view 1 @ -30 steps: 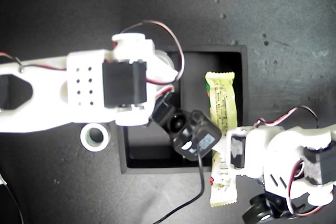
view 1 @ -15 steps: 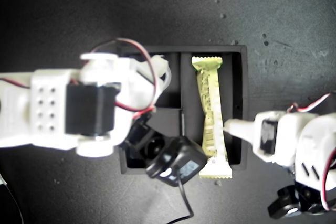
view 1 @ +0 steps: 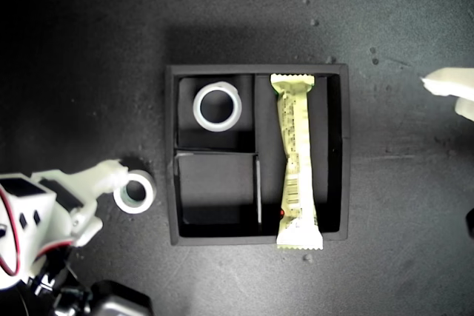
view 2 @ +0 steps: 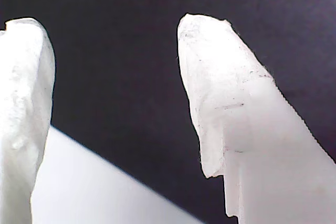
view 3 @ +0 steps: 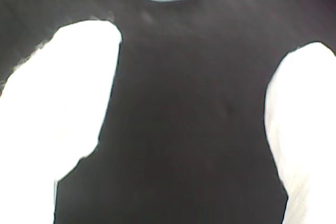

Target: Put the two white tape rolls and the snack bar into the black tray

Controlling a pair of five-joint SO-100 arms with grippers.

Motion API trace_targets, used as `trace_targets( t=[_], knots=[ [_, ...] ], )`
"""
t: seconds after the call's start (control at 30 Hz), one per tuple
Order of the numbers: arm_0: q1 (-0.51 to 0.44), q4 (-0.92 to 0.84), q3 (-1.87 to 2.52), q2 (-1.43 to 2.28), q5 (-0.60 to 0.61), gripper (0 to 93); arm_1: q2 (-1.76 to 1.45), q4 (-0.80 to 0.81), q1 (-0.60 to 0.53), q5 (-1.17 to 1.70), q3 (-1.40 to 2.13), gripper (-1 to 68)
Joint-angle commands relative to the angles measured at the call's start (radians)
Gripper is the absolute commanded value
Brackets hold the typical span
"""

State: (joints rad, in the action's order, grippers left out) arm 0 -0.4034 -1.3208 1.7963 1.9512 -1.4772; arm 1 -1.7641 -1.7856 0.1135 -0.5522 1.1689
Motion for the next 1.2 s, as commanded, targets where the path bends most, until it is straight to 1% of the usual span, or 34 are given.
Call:
trace_targets(
  t=[0.0, 0.07, 0.23, 0.37, 0.5, 0.63, 0.9, 1.17],
  knots=[
    [-0.043, 0.176, 0.097, 0.028, -0.032, 20.8, -0.170, 0.058, -0.025, -0.146, 0.163, 14.2],
    [-0.049, 0.213, 0.106, -0.015, -0.035, 20.8, -0.252, 0.106, -0.046, -0.221, 0.291, 13.5],
    [-0.046, 0.301, 0.138, -0.069, -0.035, 20.4, -0.407, 0.230, -0.103, -0.365, 0.541, 8.6],
    [-0.052, 0.339, 0.167, -0.089, -0.071, 19.3, -0.469, 0.276, -0.114, -0.453, 0.676, 0.2],
    [-0.061, 0.388, 0.212, -0.092, -0.100, 18.4, -0.514, 0.325, -0.117, -0.500, 0.764, 0.0],
    [-0.072, 0.437, 0.241, -0.106, -0.120, 17.1, -0.520, 0.337, -0.117, -0.523, 0.793, 0.0],
    [-0.075, 0.482, 0.272, -0.126, -0.132, 17.2, -0.522, 0.353, -0.126, -0.529, 0.807, -0.1],
    [-0.063, 0.488, 0.287, -0.152, -0.138, 17.2, -0.522, 0.367, -0.140, -0.534, 0.819, -0.1]
  ],
)
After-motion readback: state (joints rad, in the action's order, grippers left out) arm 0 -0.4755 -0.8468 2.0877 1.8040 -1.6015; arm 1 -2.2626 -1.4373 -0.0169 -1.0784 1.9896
